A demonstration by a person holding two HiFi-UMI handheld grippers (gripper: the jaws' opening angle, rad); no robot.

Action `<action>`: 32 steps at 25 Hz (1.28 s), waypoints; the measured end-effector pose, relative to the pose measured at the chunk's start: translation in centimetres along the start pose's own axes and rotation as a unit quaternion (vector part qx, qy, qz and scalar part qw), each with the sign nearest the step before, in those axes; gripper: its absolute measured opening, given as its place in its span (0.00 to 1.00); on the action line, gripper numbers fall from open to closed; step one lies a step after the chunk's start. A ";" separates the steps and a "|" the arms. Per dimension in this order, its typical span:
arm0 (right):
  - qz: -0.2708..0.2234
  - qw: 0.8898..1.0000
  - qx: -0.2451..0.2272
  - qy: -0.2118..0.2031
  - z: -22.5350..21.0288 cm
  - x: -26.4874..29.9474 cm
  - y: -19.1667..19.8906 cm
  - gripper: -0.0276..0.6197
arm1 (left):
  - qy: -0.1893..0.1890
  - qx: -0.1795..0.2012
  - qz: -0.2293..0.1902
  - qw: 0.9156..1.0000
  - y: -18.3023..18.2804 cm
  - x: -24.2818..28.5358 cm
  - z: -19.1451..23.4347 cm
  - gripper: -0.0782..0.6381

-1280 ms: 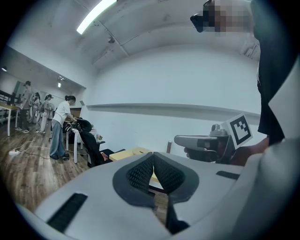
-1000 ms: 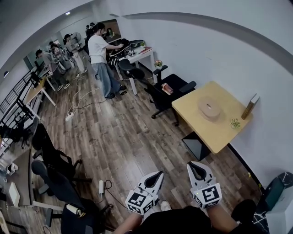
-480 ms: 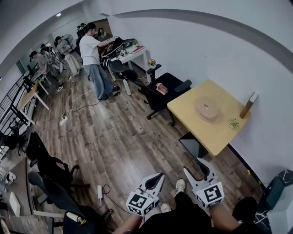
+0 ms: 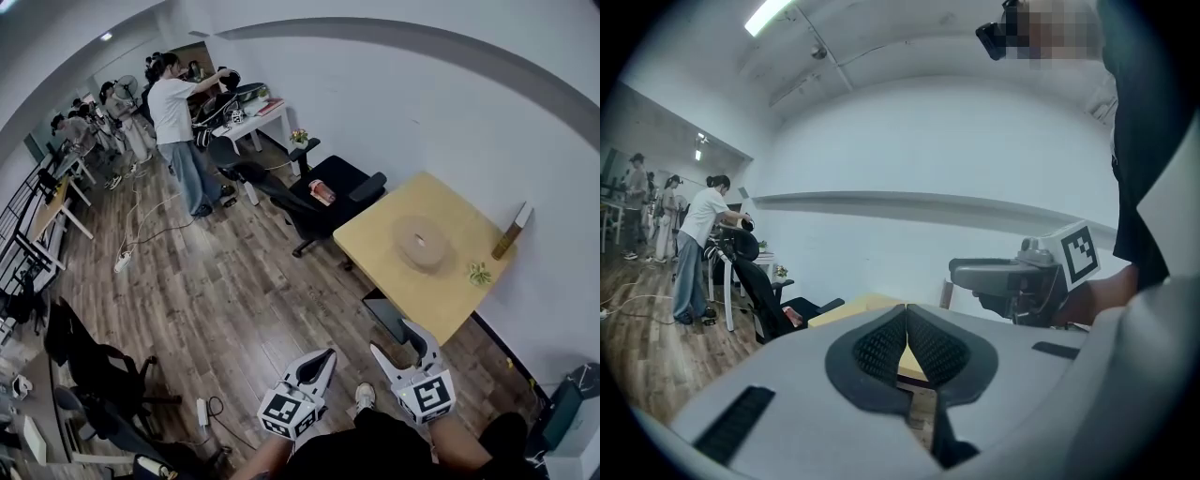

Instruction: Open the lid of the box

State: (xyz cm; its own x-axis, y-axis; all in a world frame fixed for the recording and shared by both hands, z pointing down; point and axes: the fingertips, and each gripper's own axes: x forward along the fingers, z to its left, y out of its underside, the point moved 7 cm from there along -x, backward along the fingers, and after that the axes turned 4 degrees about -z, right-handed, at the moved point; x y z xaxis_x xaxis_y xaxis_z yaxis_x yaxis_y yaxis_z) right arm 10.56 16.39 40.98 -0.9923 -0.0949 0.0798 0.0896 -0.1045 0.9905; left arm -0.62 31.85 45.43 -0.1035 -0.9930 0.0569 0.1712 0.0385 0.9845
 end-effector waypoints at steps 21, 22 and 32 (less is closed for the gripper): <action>0.062 0.998 0.016 -0.009 -16.1 8.6 3.2 0.49 | 0.005 0.016 0.018 1.000 -1.8 17.0 4.9 0.14; 0.064 0.998 0.018 -0.008 -16.4 8.9 3.3 0.49 | 0.005 0.015 0.019 1.000 -1.8 17.4 5.3 0.14; 0.082 0.996 0.022 0.012 -20.1 12.0 5.2 0.50 | 0.024 -0.011 0.028 0.999 -0.7 22.1 9.0 0.14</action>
State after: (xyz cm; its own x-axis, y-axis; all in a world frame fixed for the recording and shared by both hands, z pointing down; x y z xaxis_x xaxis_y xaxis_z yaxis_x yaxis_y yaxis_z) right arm 0.86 -5.16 44.84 -0.9621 -0.1304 0.2395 0.2467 -0.0420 0.9682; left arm -11.89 10.85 47.48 -0.0462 -0.9937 0.1026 0.1961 0.0917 0.9763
